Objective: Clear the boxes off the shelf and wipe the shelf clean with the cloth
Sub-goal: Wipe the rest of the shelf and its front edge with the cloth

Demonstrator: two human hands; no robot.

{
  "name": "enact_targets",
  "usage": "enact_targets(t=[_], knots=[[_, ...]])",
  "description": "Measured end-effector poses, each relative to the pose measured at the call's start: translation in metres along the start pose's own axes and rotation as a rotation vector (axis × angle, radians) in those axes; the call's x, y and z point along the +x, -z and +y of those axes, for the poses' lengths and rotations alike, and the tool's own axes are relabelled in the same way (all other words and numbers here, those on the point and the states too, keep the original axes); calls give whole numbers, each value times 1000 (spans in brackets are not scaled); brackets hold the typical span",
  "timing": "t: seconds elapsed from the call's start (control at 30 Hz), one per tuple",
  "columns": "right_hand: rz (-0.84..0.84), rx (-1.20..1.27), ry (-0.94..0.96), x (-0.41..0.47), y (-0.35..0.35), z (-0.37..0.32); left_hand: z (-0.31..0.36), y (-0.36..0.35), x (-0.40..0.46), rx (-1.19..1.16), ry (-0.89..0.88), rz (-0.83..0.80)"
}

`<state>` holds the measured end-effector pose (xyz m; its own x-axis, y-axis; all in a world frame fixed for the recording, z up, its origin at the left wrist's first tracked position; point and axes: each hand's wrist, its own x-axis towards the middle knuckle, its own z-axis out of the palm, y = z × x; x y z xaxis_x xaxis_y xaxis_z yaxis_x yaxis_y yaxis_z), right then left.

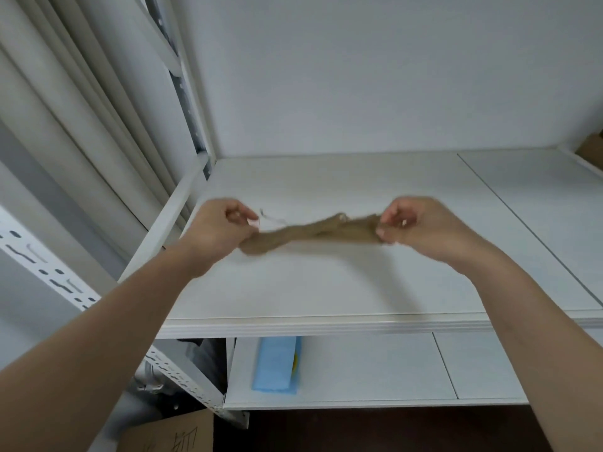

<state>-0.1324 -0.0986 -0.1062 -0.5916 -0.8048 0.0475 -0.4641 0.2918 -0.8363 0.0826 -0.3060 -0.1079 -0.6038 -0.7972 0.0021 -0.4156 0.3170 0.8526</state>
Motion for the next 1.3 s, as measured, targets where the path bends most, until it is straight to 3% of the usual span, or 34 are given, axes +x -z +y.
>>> enact_targets(t=[0.07,0.13,0.27,0.43,0.57,0.6,0.7,0.77,0.9,0.97,1.1,1.3], knots=[[-246,-148,-166,-9,-6,9,-16,-5,-8,77,157,-196],[-390,-254,-293,-15,-11,15,-29,-11,-14,165,250,-301],[-443,-335,-299,-18,-14,21,-39,-14,-17,139,294,-301],[-424,-283,-200,-21,-9,20,-35,-7,-15,153,227,-267],[-689,-448,-219,-28,-11,15,-37,-8,-20,534,181,-405],[-671,-422,-208,-28,-13,15,-38,-10,-20,596,110,-357],[-391,-233,-57,-24,-26,18,-35,-18,-20,542,-102,-136],[-283,-205,101,-20,-44,23,-34,-29,-23,505,-182,-101],[-341,-325,324,-17,-80,37,-52,-61,-35,663,-234,-190],[-411,-422,321,-17,-89,40,-61,-70,-41,789,-218,-214],[-501,-605,285,-16,-104,47,-72,-76,-49,804,-155,-256],[-525,-650,301,6,-115,37,-79,-63,-35,823,-110,-212]])
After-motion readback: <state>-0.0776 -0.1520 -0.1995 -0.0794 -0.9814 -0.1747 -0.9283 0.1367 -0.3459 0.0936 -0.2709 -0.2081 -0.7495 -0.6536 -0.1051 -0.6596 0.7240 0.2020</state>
